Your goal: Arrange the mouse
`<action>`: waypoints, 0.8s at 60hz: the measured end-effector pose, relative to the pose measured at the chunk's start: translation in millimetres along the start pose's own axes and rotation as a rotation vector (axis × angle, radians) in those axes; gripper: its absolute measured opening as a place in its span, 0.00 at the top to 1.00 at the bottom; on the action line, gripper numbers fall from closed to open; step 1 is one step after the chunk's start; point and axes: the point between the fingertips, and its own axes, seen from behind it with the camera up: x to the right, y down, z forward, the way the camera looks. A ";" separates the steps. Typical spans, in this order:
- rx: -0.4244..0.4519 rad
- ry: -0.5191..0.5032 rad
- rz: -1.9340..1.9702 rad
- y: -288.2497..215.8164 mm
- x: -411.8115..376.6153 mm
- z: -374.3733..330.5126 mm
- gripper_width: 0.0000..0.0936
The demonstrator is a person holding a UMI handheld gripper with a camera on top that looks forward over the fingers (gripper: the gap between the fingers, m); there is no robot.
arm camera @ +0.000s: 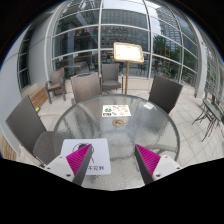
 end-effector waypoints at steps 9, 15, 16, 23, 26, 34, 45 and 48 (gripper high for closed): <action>0.016 -0.010 -0.004 22.6 28.9 -37.5 0.08; 0.015 -0.013 -0.021 36.7 44.8 -53.9 0.09; 0.014 -0.015 -0.020 38.7 46.7 -56.8 0.09; 0.017 -0.028 -0.015 48.2 55.8 -70.6 0.09; 0.019 -0.027 -0.011 48.4 59.5 -75.2 0.09; 0.027 -0.028 0.003 49.5 66.2 -82.6 0.09; 0.035 -0.029 -0.003 48.7 66.6 -87.6 0.09; 0.043 -0.031 -0.003 47.1 65.5 -89.0 0.09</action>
